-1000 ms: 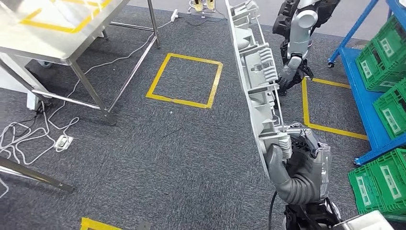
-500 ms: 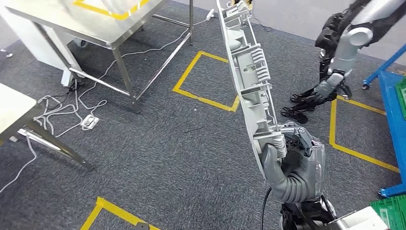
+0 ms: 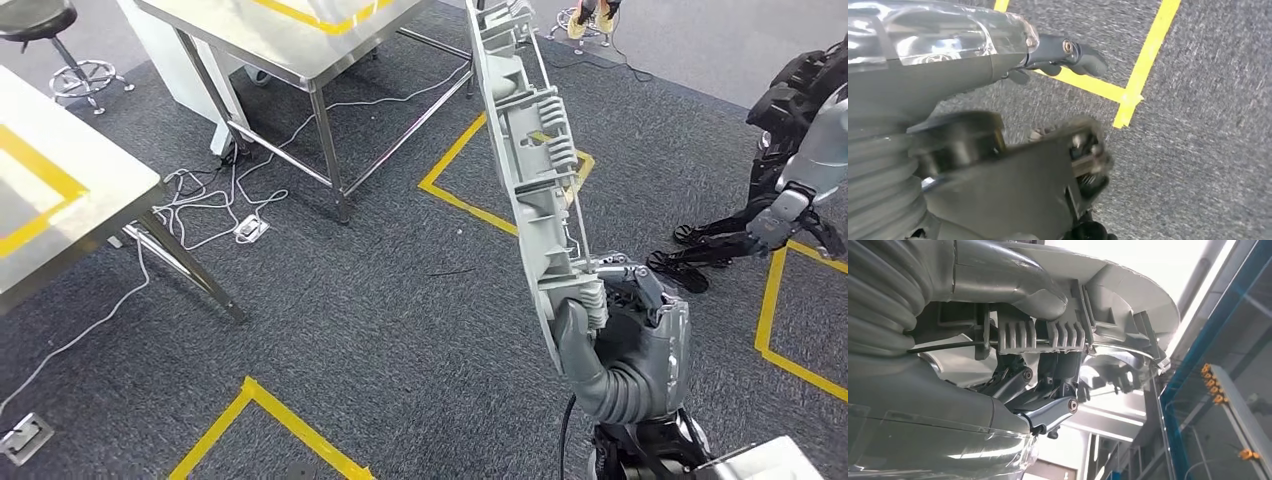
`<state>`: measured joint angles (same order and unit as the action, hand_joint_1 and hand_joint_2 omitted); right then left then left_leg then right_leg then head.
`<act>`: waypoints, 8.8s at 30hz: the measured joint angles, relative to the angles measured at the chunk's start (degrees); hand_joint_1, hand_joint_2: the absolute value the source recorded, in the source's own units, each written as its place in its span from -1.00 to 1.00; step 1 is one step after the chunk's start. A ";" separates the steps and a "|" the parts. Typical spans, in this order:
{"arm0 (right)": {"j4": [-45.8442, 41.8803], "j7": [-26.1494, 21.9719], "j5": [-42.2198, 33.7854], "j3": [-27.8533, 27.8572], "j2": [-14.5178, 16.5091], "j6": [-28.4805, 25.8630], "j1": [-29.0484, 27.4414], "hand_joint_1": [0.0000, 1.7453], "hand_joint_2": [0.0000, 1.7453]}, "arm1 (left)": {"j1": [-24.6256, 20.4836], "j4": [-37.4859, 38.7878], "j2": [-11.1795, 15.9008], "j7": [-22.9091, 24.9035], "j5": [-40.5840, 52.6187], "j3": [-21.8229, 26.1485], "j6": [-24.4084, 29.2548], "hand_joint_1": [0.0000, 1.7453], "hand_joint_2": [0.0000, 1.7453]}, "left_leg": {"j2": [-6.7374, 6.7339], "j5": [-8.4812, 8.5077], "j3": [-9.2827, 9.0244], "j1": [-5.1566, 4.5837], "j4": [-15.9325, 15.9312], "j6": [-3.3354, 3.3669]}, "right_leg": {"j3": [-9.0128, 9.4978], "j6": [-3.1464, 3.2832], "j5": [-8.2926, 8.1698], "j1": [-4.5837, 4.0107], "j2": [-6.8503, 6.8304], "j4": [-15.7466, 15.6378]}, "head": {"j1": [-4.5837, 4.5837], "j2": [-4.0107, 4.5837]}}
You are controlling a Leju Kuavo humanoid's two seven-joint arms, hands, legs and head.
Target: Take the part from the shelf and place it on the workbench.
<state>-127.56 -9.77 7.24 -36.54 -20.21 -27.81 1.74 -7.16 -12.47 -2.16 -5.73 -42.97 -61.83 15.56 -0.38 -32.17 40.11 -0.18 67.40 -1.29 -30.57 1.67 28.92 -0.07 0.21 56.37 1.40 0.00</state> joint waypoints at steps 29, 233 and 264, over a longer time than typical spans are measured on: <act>0.43 -0.02 -0.06 -0.04 0.02 0.32 0.14 1.00 1.00 | 0.07 0.01 -0.15 0.55 -0.07 0.00 -0.31 -1.00 1.00 | 2.58 2.84 -2.49 -0.07 -4.94 0.15 | -0.10 -0.36 0.08 0.44 1.17 0.35 | 0.43 0.00; 4.89 -6.58 -7.75 -0.61 4.32 3.95 2.02 1.00 1.00 | 0.60 0.01 0.71 0.14 -7.20 2.99 2.96 -1.00 1.00 | 0.07 1.58 -6.94 0.03 -6.41 2.99 | -8.26 -2.65 2.78 0.81 -0.57 14.59 | 0.51 0.00; 4.58 -6.58 -7.74 -0.61 4.32 3.42 2.00 1.00 1.00 | 0.60 0.02 0.72 0.52 -7.09 2.97 2.96 -1.00 1.00 | 0.13 1.06 -7.50 0.56 -6.50 2.43 | -7.99 -2.63 1.58 0.66 -0.23 12.88 | 0.92 0.00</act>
<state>-122.98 -16.35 -0.50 -37.15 -15.89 -24.39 3.74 -6.56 -12.45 -1.44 -5.21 -50.05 -58.86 18.51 -0.25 -31.11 32.62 0.38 60.90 1.14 -38.56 -0.96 30.50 0.59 -0.03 69.25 2.32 0.00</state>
